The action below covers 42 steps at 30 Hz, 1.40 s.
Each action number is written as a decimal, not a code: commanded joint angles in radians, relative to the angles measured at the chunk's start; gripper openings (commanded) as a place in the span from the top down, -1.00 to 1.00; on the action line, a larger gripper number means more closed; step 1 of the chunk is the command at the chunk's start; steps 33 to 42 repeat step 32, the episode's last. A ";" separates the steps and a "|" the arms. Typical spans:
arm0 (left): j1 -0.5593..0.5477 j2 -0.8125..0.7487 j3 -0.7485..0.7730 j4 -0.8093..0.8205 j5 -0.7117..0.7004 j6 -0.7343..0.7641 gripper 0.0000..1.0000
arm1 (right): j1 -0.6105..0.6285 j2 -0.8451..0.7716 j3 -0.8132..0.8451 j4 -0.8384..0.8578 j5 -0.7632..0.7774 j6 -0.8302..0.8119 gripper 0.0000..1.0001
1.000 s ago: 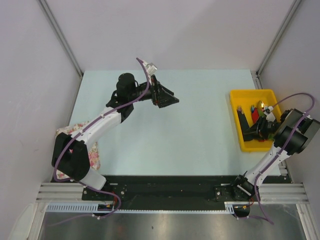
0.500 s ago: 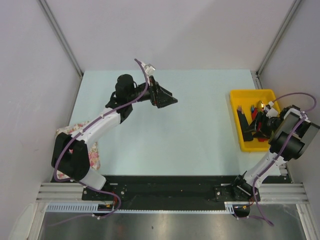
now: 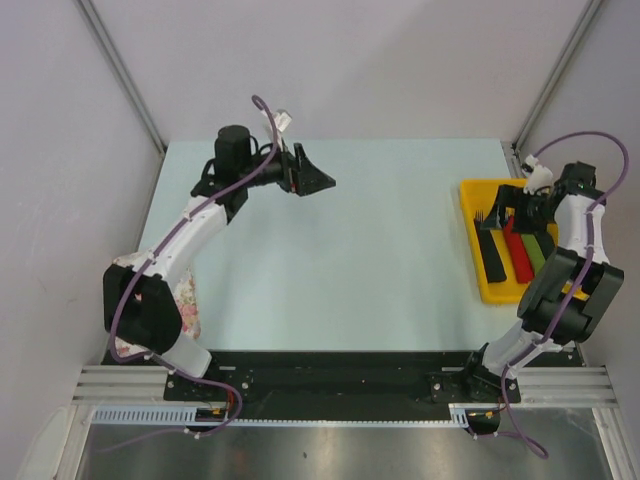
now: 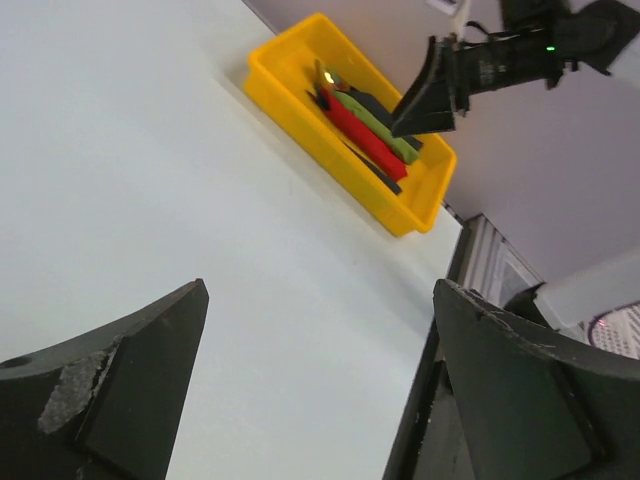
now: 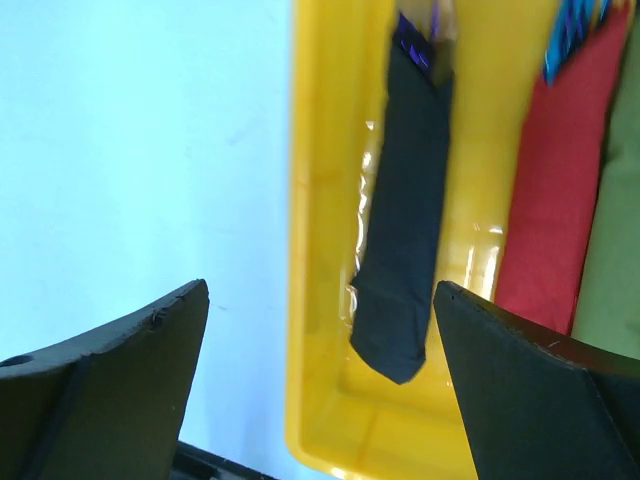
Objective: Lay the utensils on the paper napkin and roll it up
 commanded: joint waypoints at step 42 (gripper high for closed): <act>0.274 -0.173 0.102 -0.825 -0.572 0.512 -0.99 | 0.750 -0.123 0.110 0.213 0.058 0.352 -0.99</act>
